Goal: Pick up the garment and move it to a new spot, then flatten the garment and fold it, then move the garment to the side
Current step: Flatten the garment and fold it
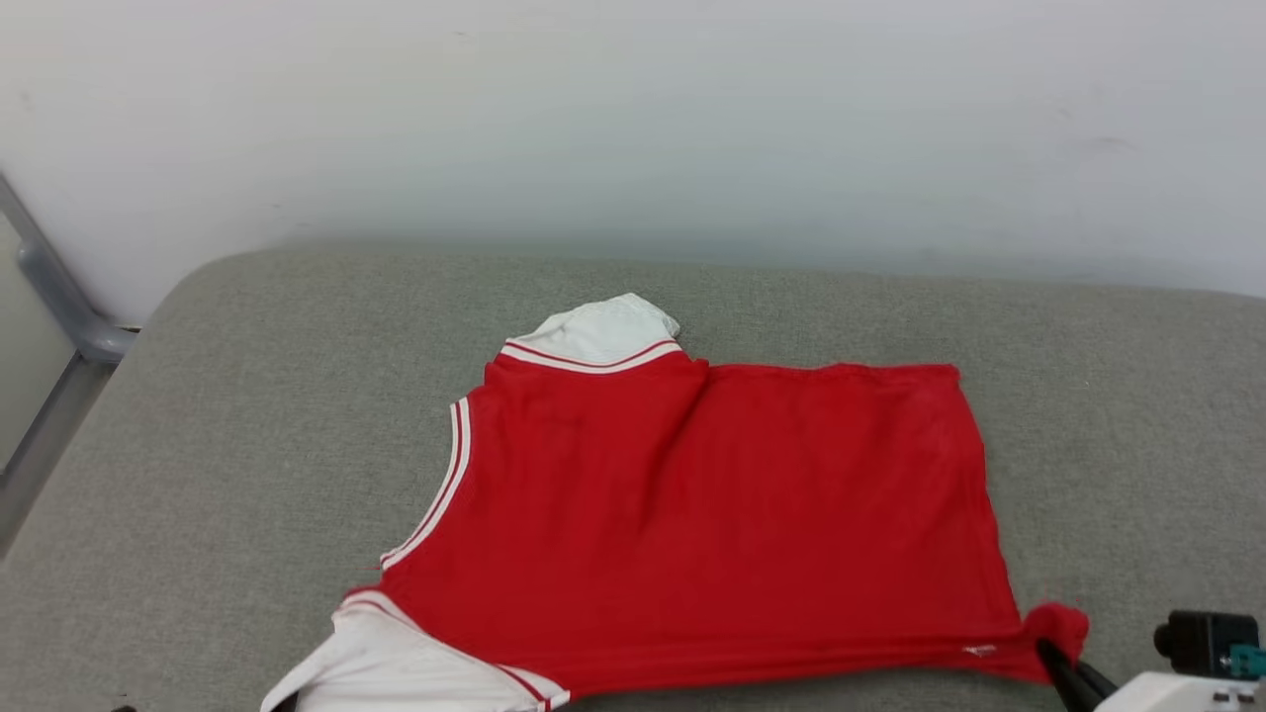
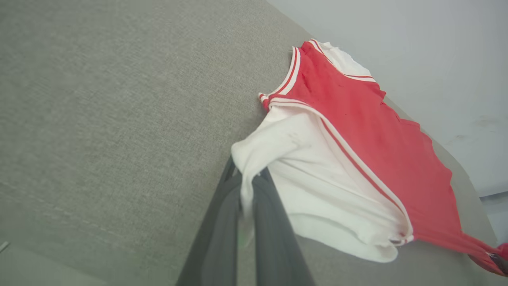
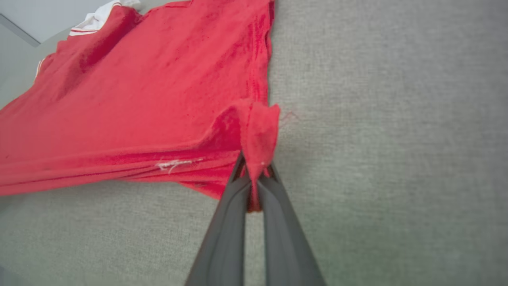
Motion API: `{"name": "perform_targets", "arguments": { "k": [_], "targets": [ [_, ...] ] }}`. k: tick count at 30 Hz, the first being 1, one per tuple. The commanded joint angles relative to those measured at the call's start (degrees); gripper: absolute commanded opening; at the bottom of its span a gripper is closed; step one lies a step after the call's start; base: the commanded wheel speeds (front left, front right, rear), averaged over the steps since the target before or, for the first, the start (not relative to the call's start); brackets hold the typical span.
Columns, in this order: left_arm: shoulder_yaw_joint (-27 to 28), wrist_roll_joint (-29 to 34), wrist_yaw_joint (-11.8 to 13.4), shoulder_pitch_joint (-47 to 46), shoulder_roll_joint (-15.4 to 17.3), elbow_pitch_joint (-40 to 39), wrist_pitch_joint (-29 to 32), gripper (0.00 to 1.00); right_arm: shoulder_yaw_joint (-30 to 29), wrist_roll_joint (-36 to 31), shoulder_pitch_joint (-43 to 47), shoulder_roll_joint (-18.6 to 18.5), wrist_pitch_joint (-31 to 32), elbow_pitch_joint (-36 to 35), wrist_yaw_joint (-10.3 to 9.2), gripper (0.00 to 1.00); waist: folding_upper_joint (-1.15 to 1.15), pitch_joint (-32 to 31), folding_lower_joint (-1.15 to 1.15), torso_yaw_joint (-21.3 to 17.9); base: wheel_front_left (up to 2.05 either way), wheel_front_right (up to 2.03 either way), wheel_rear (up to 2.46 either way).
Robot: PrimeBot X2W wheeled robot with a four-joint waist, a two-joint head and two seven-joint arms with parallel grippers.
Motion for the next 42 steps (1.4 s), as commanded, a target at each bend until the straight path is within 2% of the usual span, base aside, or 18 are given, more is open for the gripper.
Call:
{"name": "perform_targets", "arguments": {
  "k": [1,4,7,11,16,22,25,34,35,36,37,38,39,40,41,42],
  "targets": [
    [2.0,-0.2,2.0,1.6,2.0,-0.5,-0.5,0.00,-2.8,-0.5,2.1,-1.0,0.2,-0.9,-0.95,0.00,0.00,-0.2,0.02,0.4,0.00,0.00,0.00],
    [2.5,-0.4,4.0,4.5,2.8,-4.4,-0.2,0.00,-5.6,-2.4,6.5,1.1,2.4,-5.2,-0.95,0.00,0.00,-0.2,0.02,0.7,0.00,0.00,0.00],
    [2.5,0.5,4.8,4.6,3.7,-7.2,0.0,0.00,-7.3,-4.4,8.5,2.9,5.3,-9.7,-0.95,0.00,0.00,0.1,0.02,0.4,0.00,0.00,0.00],
    [0.2,1.7,4.0,0.5,3.5,-8.3,2.0,0.00,-8.4,-6.9,7.7,5.1,10.5,-14.6,-0.86,0.00,0.00,1.0,0.02,-0.3,0.00,0.00,0.00],
    [-2.8,3.1,2.1,-7.5,2.1,-5.2,4.8,0.00,-7.6,-10.3,3.0,6.3,17.2,-19.2,-0.59,0.00,0.00,4.3,0.02,-1.6,0.00,0.00,0.00],
    [-4.5,3.8,-0.6,-15.9,-0.1,0.3,6.1,0.00,-6.1,-12.4,-3.4,6.5,20.1,-18.8,-0.58,0.00,0.00,9.3,0.02,-2.5,0.00,0.00,0.00],
    [-5.5,3.9,-2.6,-22.0,-1.7,5.5,7.7,0.00,-3.5,-13.4,-8.3,5.8,20.8,-16.1,-0.57,0.00,0.00,12.5,0.02,-3.0,0.00,0.00,0.00],
    [-7.9,2.6,-6.3,-29.9,-4.5,16.1,12.6,0.00,1.0,-12.8,-15.0,4.5,18.9,-8.7,-0.56,0.00,0.00,15.3,0.02,-3.2,0.00,0.00,0.00],
    [-8.3,2.4,-6.9,-30.6,-4.9,17.3,13.2,0.00,1.4,-12.6,-15.5,4.4,18.4,-7.8,-0.56,0.17,0.00,15.4,0.02,-3.2,0.00,0.00,0.00],
    [-8.8,2.4,-7.4,-31.0,-5.1,18.4,13.8,0.00,1.9,-12.7,-15.7,4.2,18.1,-6.7,-0.56,0.28,0.00,15.5,0.02,-3.3,0.00,0.00,0.00],
    [-9.2,2.3,-7.8,-31.4,-5.3,19.2,14.2,0.00,2.4,-12.7,-15.8,4.1,17.7,-5.7,-0.56,0.44,0.00,15.4,0.02,-3.3,0.00,0.00,0.00],
    [-9.5,2.0,-8.4,-31.6,-5.7,20.1,14.6,0.00,2.6,-12.2,-15.8,4.3,17.4,-4.7,-0.56,1.00,0.00,15.4,0.02,-3.3,0.00,0.00,0.00],
    [-9.6,1.9,-8.8,-31.8,-6.1,20.7,14.5,0.25,2.9,-12.2,-15.8,4.2,16.8,-4.1,-0.56,1.00,0.00,15.2,0.02,-3.3,0.00,0.00,0.00],
    [-9.6,1.9,-9.2,-32.0,-6.4,21.2,14.2,0.80,3.5,-11.9,-15.8,4.1,15.5,-4.0,-0.56,1.00,0.00,14.9,0.02,-3.2,0.00,0.00,0.00],
    [-9.4,1.6,-9.6,-32.0,-6.8,21.7,13.8,1.00,3.9,-11.0,-15.5,4.2,13.9,-4.1,-0.56,1.00,0.00,14.6,0.02,-3.1,0.00,0.00,0.00],
    [-9.2,1.6,-10.1,-32.1,-6.9,21.9,13.0,1.00,4.1,-10.6,-15.1,4.1,11.9,-4.4,-0.56,1.00,0.00,14.2,0.02,-3.1,0.00,0.00,0.00]
  ]
}}
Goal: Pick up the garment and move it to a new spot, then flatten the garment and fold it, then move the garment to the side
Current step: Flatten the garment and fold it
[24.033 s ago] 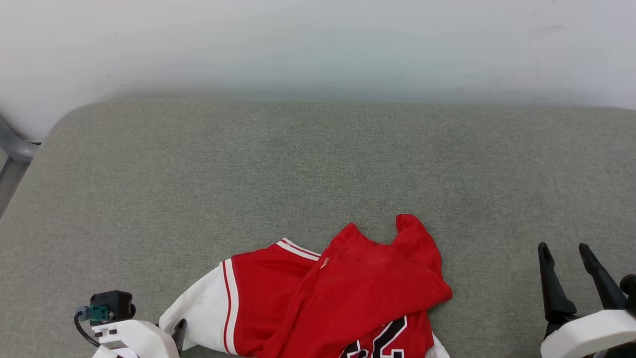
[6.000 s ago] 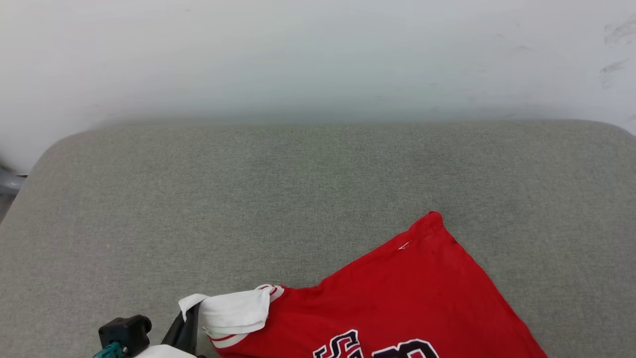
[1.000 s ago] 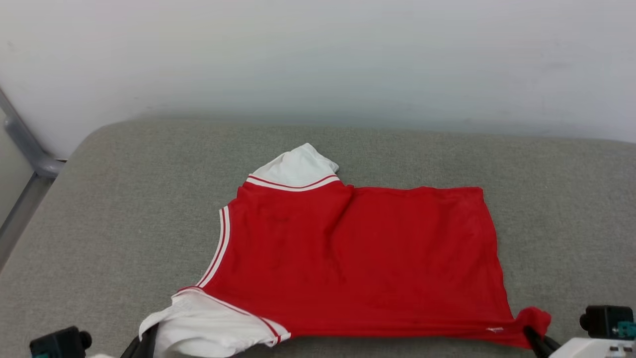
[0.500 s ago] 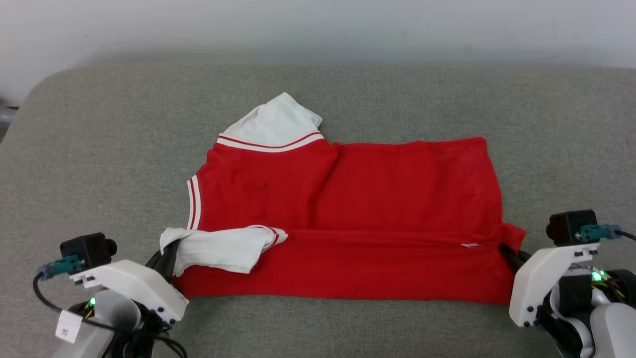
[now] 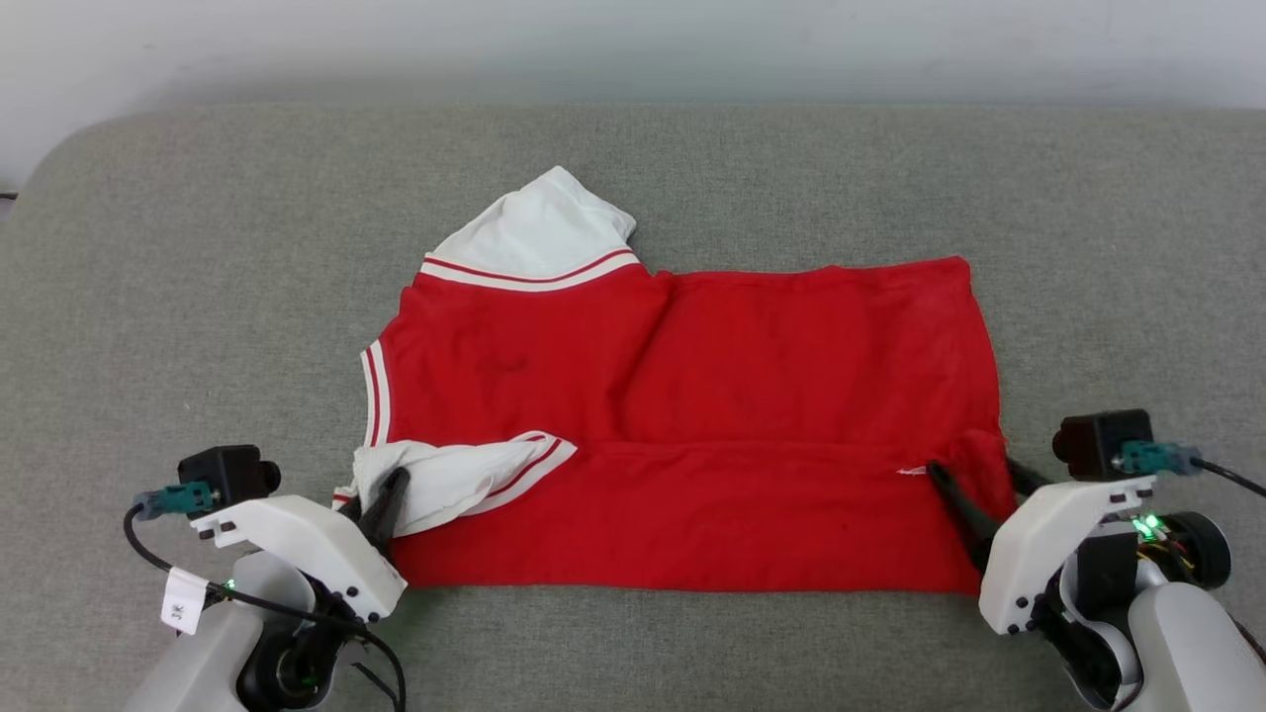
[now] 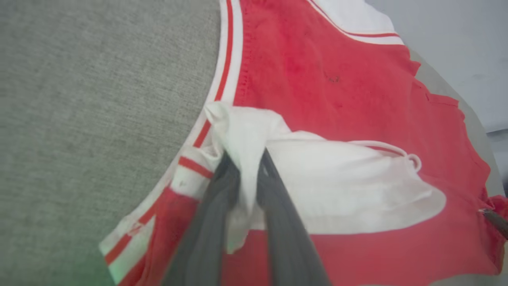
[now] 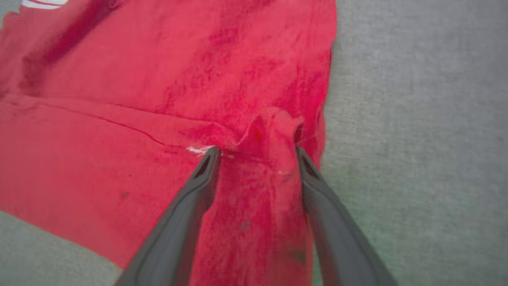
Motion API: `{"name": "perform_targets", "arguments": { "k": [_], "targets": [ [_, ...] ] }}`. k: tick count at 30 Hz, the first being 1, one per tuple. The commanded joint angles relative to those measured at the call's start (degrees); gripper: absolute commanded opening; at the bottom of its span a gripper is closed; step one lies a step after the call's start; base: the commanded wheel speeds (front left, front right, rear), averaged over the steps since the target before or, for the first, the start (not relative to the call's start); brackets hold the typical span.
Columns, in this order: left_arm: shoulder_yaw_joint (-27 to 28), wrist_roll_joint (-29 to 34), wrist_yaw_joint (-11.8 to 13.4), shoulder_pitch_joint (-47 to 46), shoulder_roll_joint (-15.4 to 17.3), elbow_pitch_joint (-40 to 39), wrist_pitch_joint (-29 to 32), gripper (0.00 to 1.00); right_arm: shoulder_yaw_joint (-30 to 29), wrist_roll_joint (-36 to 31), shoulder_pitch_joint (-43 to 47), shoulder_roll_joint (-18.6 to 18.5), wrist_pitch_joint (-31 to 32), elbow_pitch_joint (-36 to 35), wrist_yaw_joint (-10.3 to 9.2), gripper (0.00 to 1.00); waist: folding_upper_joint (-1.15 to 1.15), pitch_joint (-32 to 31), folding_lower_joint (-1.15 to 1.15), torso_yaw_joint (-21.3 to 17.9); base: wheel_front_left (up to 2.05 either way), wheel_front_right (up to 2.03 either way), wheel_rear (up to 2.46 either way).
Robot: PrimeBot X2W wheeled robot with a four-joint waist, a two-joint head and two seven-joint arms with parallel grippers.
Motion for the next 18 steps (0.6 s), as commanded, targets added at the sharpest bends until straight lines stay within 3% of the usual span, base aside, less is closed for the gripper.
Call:
{"name": "perform_targets", "arguments": {
  "k": [1,6,11,14,18],
  "targets": [
    [0.3,0.1,-0.2,-0.5,0.2,0.2,-0.6,1.00,-0.2,0.3,0.5,-0.2,-1.5,-0.3,-0.07,1.00,0.00,-0.6,-0.01,0.1,0.00,0.00,0.00],
    [1.2,1.5,-0.7,1.1,0.8,-0.2,-4.8,1.00,-0.4,1.6,3.2,-0.8,-12.9,-1.6,-0.06,1.00,0.00,-3.8,-0.01,0.3,0.00,0.00,0.00],
    [1.4,4.0,1.3,2.7,3.7,-3.6,-6.5,1.00,-2.0,0.2,5.9,-1.1,-19.1,-4.0,-0.06,1.00,0.00,-7.1,-0.01,0.5,0.00,0.00,0.00],
    [0.6,5.5,3.4,3.7,6.9,-6.8,-3.8,1.00,-4.0,-1.2,7.4,-0.3,-18.8,-6.1,-0.06,1.00,0.00,-8.2,-0.01,0.3,0.00,0.00,0.00],
    [-0.7,3.7,5.2,5.4,11.9,-11.5,5.2,1.00,-5.7,-2.5,9.6,1.1,-17.3,-9.8,-0.06,1.00,0.00,-8.1,-0.01,-0.2,0.00,0.00,0.00]
  ]
}}
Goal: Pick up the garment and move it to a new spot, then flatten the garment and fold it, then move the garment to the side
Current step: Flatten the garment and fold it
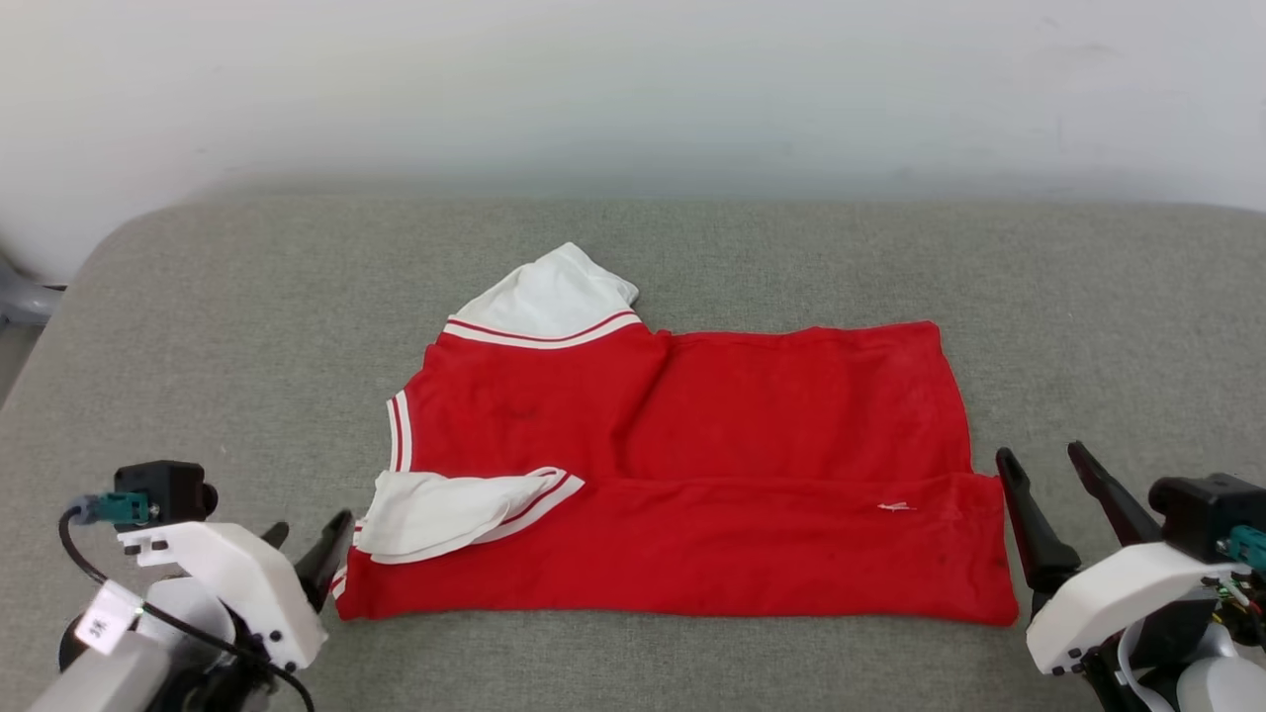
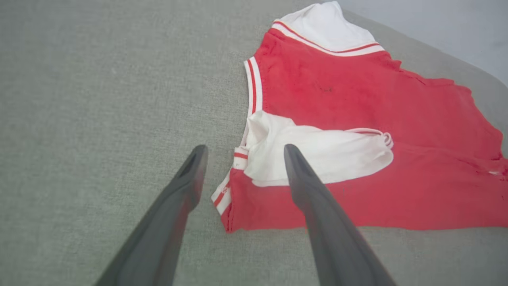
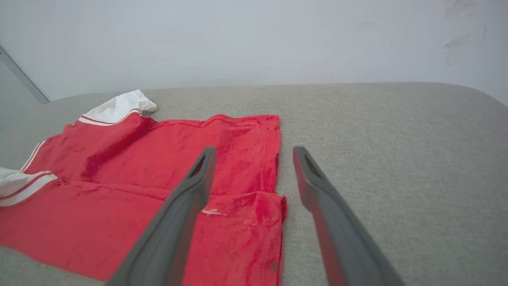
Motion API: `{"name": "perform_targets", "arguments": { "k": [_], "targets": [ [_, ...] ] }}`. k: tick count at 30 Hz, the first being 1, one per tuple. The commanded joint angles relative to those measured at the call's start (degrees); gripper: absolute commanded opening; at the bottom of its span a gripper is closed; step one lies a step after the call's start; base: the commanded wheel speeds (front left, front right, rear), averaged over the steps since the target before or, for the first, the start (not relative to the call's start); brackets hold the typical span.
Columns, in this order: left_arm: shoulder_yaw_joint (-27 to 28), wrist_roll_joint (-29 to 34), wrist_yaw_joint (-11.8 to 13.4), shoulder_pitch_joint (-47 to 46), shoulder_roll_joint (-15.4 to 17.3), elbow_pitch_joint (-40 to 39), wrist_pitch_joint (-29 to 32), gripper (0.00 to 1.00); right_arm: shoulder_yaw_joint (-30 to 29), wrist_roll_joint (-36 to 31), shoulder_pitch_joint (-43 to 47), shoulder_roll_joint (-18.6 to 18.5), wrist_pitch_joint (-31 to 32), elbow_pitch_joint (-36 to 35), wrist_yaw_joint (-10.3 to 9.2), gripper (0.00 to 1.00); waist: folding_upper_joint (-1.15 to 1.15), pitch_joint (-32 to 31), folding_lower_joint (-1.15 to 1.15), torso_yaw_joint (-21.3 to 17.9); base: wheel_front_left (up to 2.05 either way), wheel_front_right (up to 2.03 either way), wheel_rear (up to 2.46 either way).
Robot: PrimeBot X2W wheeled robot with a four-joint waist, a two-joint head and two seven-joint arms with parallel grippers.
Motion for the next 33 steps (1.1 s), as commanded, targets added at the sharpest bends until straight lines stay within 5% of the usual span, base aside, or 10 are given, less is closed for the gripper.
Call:
{"name": "perform_targets", "arguments": {
  "k": [1,9,17,18,19,20,21,22,33],
  "targets": [
    [-0.1,-0.7,0.2,0.4,0.8,-0.9,1.5,1.00,-0.3,-0.7,0.5,0.4,0.3,-0.8,-0.04,1.00,0.00,0.5,0.01,-0.3,0.00,0.00,0.00],
    [-1.1,-5.1,1.5,0.9,6.2,-5.7,13.8,1.00,-1.6,-2.0,1.1,3.5,2.5,-5.8,-0.04,1.00,0.00,5.4,0.01,-2.0,0.00,0.00,0.00],
    [-4.0,-7.1,-1.1,-1.1,2.5,1.6,18.3,1.00,-2.4,-1.9,-0.4,4.6,3.5,-6.3,-0.04,1.00,0.00,8.7,0.01,-3.9,0.00,0.00,0.00],
    [-4.7,-7.4,-1.6,-1.0,1.5,2.7,19.0,0.89,-2.9,-1.9,-0.6,4.6,3.6,-6.2,-0.04,1.00,0.00,8.9,0.01,-4.1,0.00,0.00,0.00],
    [-5.4,-7.9,-2.1,-0.9,0.4,3.6,19.8,0.49,-3.7,-1.9,-0.6,4.7,3.9,-6.0,-0.04,1.00,0.00,8.9,0.01,-4.2,0.00,0.00,0.00],
    [-6.0,-8.5,-2.7,-0.6,-0.6,4.4,20.3,0.35,-4.3,-1.7,-0.4,4.7,4.4,-5.7,-0.04,1.00,0.00,8.9,0.01,-4.3,0.00,0.00,0.00],
    [-6.3,-8.7,-3.2,-0.6,-1.4,5.1,20.4,0.06,-4.8,-1.5,-0.3,4.7,4.9,-5.7,-0.03,1.00,0.00,8.8,0.01,-4.3,0.00,0.00,0.00],
    [-6.5,-9.0,-3.8,-0.7,-2.2,5.6,20.2,0.00,-5.5,-1.2,-0.2,4.6,5.7,-5.6,-0.04,1.00,0.00,8.7,0.01,-4.3,0.00,0.00,0.00],
    [-3.6,-4.3,-4.9,-3.1,0.0,4.1,11.3,0.00,-7.6,2.8,1.1,1.6,33.0,-5.6,-0.03,1.00,0.00,4.8,0.01,-2.1,0.00,0.00,0.00]
  ]
}}
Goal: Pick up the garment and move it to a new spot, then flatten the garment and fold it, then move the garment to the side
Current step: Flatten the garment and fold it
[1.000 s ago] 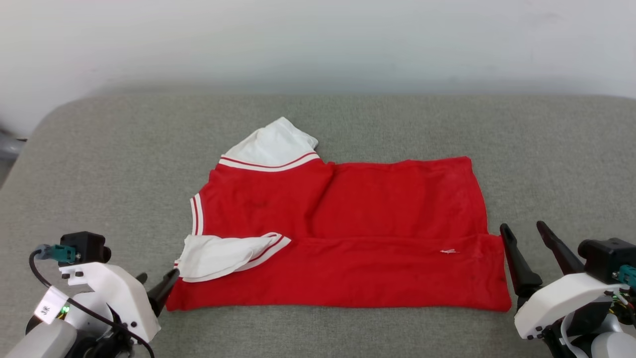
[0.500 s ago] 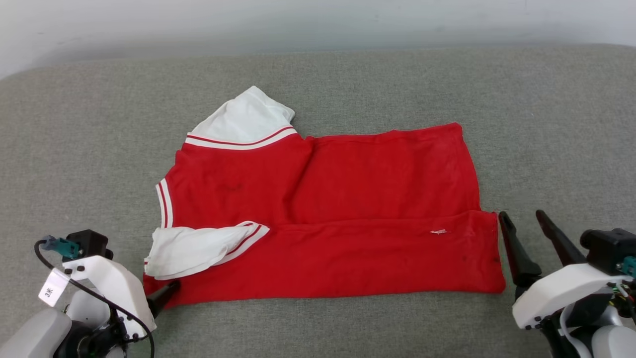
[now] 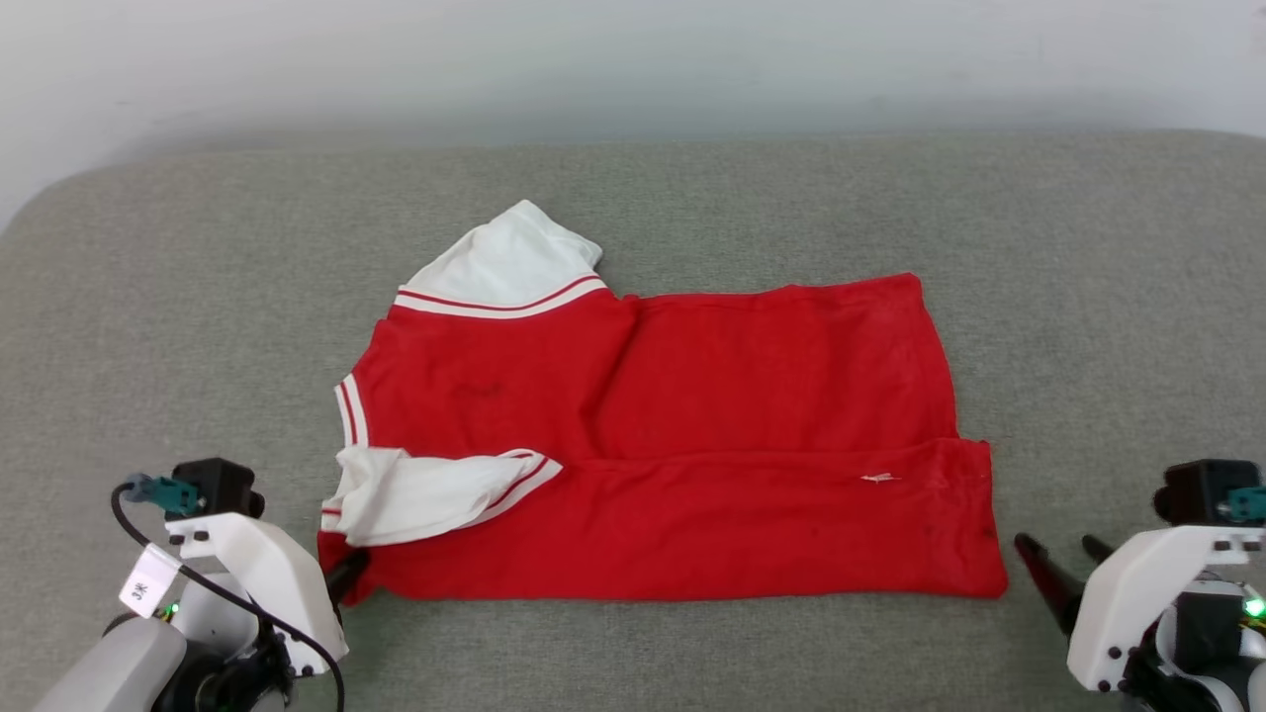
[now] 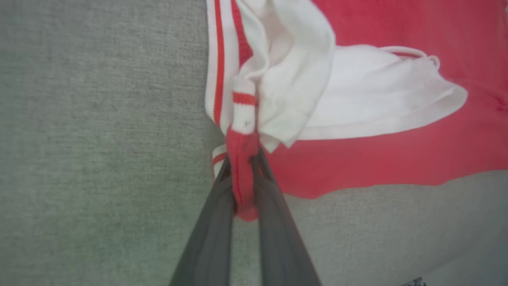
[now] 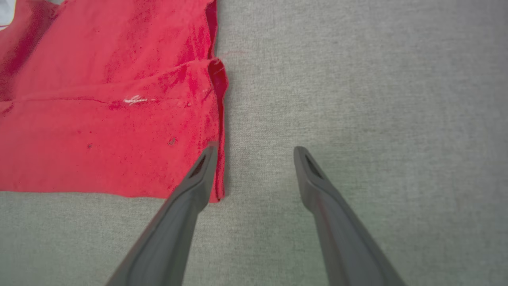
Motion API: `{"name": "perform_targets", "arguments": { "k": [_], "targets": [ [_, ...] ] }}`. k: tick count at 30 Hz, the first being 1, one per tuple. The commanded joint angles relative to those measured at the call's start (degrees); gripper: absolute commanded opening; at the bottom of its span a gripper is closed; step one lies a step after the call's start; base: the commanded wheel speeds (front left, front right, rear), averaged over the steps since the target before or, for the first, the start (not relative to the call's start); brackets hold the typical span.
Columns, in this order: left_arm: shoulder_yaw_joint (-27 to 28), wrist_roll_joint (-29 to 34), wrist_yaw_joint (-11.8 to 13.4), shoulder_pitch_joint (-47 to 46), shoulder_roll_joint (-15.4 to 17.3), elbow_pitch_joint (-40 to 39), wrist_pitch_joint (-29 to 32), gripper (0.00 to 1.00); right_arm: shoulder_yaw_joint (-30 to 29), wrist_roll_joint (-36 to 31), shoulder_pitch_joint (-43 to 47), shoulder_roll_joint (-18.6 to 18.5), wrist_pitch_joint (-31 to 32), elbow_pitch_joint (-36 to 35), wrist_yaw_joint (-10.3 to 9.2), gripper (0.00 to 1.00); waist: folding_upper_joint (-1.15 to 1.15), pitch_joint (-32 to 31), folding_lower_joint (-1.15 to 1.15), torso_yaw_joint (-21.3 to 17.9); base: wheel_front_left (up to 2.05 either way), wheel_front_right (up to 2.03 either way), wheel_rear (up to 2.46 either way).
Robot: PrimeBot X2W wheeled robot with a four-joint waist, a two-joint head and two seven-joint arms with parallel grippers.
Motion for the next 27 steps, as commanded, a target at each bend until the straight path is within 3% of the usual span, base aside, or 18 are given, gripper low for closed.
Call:
{"name": "perform_targets", "arguments": {
  "k": [1,4,8,16,17,18,27],
  "targets": [
    [0.6,0.5,0.4,0.0,0.5,-1.1,-0.9,0.00,0.8,0.2,-0.4,-0.3,2.2,-0.5,-0.03,1.00,0.00,-0.5,0.00,0.7,0.00,0.00,0.00],
    [0.7,1.6,1.4,0.0,1.0,-3.9,-1.9,0.00,2.2,-0.1,-1.8,-0.8,7.3,-0.3,-0.04,1.00,0.00,-0.2,0.00,1.7,0.00,0.00,0.00],
    [0.6,2.2,2.4,-0.1,1.4,-7.3,-1.9,0.00,3.6,-0.7,-4.2,-0.7,9.8,2.5,-0.04,1.00,0.00,1.3,0.00,3.0,0.00,0.00,0.00],
    [0.4,2.3,3.0,0.7,0.8,-9.2,-2.6,0.00,7.1,1.2,-6.4,1.2,14.6,13.8,-0.01,1.00,0.00,3.3,0.00,4.6,0.00,0.00,0.00],
    [0.4,2.3,2.9,0.9,0.7,-9.2,-2.8,0.00,7.1,1.9,-6.4,1.6,15.3,14.6,0.00,0.17,0.00,3.3,0.00,4.7,0.00,0.00,0.00],
    [0.3,2.3,2.8,1.0,0.6,-9.1,-2.9,0.00,7.0,2.2,-6.5,1.8,15.7,15.1,0.06,0.00,0.00,3.2,0.00,4.8,0.00,0.00,0.00],
    [0.8,2.5,4.2,5.3,1.6,-9.9,-5.5,0.00,5.5,3.5,-5.0,-1.7,14.5,8.6,-0.03,0.00,0.00,-2.9,0.00,4.7,0.00,0.00,0.00]
  ]
}}
